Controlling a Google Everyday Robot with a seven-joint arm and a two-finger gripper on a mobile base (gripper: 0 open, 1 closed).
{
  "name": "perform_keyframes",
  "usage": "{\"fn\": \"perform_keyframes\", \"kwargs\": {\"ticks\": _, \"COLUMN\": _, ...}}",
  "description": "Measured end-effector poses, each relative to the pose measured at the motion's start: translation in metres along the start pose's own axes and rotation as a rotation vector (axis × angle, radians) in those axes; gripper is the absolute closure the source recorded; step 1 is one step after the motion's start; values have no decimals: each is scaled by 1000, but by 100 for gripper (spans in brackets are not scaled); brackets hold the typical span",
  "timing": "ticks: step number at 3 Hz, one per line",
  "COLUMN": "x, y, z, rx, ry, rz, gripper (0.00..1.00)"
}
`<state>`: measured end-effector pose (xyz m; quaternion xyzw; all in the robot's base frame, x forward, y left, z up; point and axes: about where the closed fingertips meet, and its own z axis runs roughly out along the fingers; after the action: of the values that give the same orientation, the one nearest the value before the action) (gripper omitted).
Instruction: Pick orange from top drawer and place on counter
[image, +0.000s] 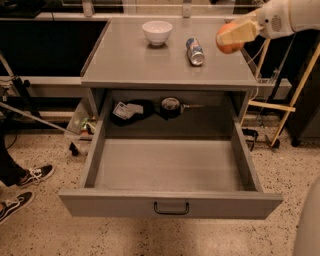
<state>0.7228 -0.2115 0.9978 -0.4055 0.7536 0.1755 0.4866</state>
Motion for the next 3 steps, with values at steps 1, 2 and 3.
{"fn": "perform_keyframes", "kwargs": {"ticks": 1, "x": -70, "y": -23, "z": 18, "rx": 70, "ry": -116, "rz": 0, "gripper": 100}}
{"fn": "perform_keyframes", "kwargs": {"ticks": 2, "x": -99, "y": -48, "z": 46, "rx": 157, "ry": -166, "rz": 22, "gripper": 100}}
{"fn": "perform_keyframes", "kwargs": {"ticks": 3, "x": -80, "y": -72, "z": 82, "rx": 214, "ry": -119, "rz": 54, "gripper": 100}}
